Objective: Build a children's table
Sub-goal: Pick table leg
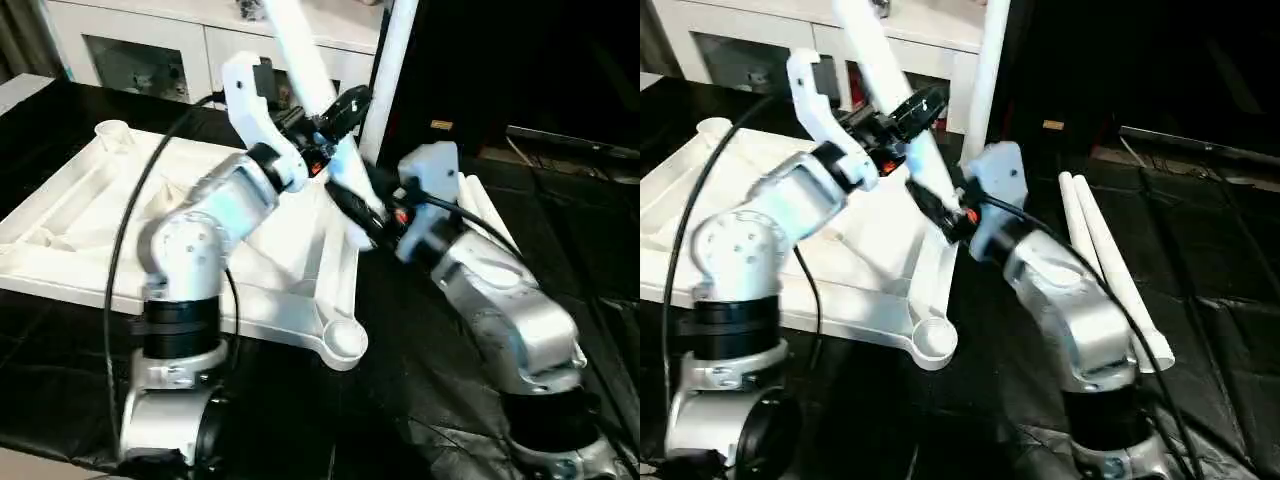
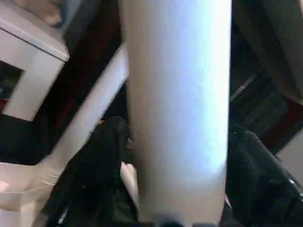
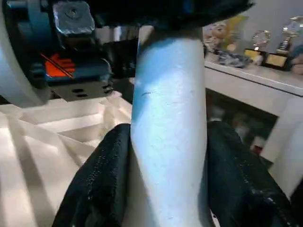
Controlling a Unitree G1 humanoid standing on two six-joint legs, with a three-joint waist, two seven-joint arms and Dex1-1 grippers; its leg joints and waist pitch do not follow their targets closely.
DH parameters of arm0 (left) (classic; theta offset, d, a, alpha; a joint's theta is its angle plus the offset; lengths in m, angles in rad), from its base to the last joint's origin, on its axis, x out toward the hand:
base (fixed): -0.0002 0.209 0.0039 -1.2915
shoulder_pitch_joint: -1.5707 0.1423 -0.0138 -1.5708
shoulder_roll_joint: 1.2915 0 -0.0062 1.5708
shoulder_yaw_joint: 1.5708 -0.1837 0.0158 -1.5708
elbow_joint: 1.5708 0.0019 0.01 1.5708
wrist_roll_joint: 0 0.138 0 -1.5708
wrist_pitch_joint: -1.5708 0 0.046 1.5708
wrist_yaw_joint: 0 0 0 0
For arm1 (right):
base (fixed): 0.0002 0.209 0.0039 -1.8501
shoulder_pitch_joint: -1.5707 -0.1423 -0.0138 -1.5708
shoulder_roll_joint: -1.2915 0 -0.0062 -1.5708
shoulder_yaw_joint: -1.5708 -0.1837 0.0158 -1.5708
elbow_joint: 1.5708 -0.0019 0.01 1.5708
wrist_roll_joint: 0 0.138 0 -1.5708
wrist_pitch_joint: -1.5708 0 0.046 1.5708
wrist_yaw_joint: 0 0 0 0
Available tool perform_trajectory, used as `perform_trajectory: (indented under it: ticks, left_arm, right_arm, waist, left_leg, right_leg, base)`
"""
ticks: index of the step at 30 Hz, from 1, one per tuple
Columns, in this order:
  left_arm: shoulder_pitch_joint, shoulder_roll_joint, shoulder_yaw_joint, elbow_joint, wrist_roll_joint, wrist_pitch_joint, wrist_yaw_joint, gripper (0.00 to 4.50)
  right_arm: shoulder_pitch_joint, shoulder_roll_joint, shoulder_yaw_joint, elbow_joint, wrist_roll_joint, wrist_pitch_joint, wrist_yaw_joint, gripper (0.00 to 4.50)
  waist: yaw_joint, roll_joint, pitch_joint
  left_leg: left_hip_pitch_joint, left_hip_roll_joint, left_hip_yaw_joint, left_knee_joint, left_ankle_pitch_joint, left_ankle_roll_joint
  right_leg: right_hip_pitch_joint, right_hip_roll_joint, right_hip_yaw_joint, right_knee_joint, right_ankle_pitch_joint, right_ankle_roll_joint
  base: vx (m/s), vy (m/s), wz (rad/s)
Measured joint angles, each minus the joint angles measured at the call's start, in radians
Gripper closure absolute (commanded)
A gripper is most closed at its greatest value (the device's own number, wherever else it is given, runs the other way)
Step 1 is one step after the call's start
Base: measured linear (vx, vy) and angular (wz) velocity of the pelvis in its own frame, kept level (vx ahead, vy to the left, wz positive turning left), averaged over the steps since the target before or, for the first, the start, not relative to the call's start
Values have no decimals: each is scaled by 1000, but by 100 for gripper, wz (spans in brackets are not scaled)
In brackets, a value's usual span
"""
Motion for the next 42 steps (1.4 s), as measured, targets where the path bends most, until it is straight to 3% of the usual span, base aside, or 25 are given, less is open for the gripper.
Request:
perform_trajectory:
  ticks: [8,15,17,20,25,32,36,41,42]
  left_arm:
    - [-4,-3,-3,-10,18,-7,33,230]
    - [-4,-15,-5,-15,19,-13,41,256]
    - [-4,-15,-4,-14,20,-17,43,258]
    - [-8,-9,-4,-10,26,-24,44,260]
    - [-12,50,0,27,78,-56,41,261]
    - [-25,154,-2,81,117,-81,-37,261]
    - [-25,217,-39,83,109,-53,-155,261]
    - [-25,255,-55,73,22,-1,-309,261]
    - [-25,261,-55,73,7,2,-342,261]
  right_arm:
    - [0,2,19,24,-36,-41,-10,257]
    - [0,8,20,43,-44,-71,-10,257]
    - [0,11,20,44,-43,-73,-9,201]
    - [3,16,19,45,-28,-74,3,183]
    - [22,12,7,31,43,-77,70,142]
    - [28,-22,-106,-28,210,-28,161,70]
    - [-17,-78,-207,44,255,61,138,39]
    - [-32,-177,-211,56,338,176,249,16]
    - [-33,-186,-218,55,383,214,275,16]
  waist:
    - [-1,0,0]
    - [-1,0,0]
    - [-1,0,0]
    - [-1,0,0]
    - [-6,1,1]
    - [-3,1,1]
    - [2,2,1]
    - [2,5,2]
    - [1,5,2]
  left_leg:
    - [0,0,0,0,0,0]
    - [0,0,0,0,0,0]
    - [0,0,0,0,0,1]
    - [0,0,0,0,0,1]
    - [0,1,0,0,1,3]
    - [-2,1,0,0,2,5]
    - [-3,1,0,1,3,5]
    - [-3,3,1,1,4,4]
    - [-4,3,1,1,4,4]
  right_leg:
    - [0,0,0,-1,3,0]
    - [0,0,0,-1,5,-1]
    - [0,0,0,-1,6,-1]
    - [0,0,0,-1,7,-1]
    - [0,0,-1,-3,9,-1]
    - [1,0,-1,-8,14,0]
    - [1,0,-2,-8,15,-1]
    - [0,0,-4,-8,16,-2]
    - [0,0,-4,-8,16,-2]
  base:
    - [0,0,0]
    - [0,0,0]
    - [0,0,0]
    - [0,0,0]
    - [0,0,0]
    - [0,0,0]
    - [0,0,0]
    - [0,0,0]
    - [0,0,0]
